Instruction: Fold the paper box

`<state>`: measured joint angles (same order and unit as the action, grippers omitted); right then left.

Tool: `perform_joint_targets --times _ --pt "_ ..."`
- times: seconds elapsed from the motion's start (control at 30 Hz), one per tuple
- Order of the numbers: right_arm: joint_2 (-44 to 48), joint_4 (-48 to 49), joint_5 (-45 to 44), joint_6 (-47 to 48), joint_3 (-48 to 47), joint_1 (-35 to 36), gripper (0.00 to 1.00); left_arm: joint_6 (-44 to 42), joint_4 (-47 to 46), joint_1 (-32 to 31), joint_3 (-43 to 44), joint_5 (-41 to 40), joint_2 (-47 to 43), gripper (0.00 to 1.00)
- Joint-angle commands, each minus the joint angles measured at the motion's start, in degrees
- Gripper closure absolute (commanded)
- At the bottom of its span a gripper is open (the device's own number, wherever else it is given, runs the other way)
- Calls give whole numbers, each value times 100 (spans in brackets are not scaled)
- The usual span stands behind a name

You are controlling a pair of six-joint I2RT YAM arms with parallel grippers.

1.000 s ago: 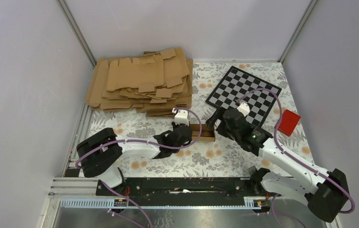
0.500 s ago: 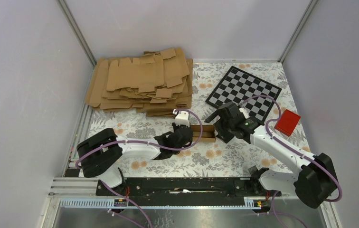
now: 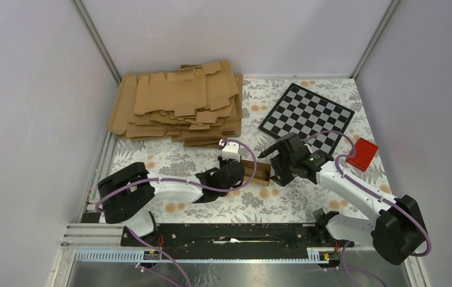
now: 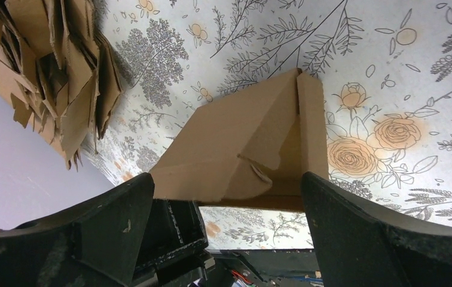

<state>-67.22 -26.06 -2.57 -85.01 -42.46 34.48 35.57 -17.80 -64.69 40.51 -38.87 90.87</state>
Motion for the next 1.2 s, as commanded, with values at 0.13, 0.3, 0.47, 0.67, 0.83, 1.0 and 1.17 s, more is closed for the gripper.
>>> perform_joint_targets --times 0.13,0.3,0.47,0.67,0.83,1.0,1.17 --pt "506 -648 -196 -36 -204 -110 0 11 9 -104 65 -255 77 100" --pt "851 -573 -106 -509 164 -109 0 11 47 -132 87 -305 93 100" --pt "1000 286 309 -1022 730 -109 0 -15 57 -162 136 -303 163 100" --pt "946 234 394 -1088 691 -109 0 -32 65 -200 138 -356 168 100" --pt "947 380 288 -1369 897 -109 1 -41 66 -219 150 -383 179 100" --pt "810 879 407 -1590 1077 -108 1 -39 74 -229 150 -384 178 100" --pt "765 878 308 -1708 1064 -115 1 -53 66 -237 154 -385 181 100"
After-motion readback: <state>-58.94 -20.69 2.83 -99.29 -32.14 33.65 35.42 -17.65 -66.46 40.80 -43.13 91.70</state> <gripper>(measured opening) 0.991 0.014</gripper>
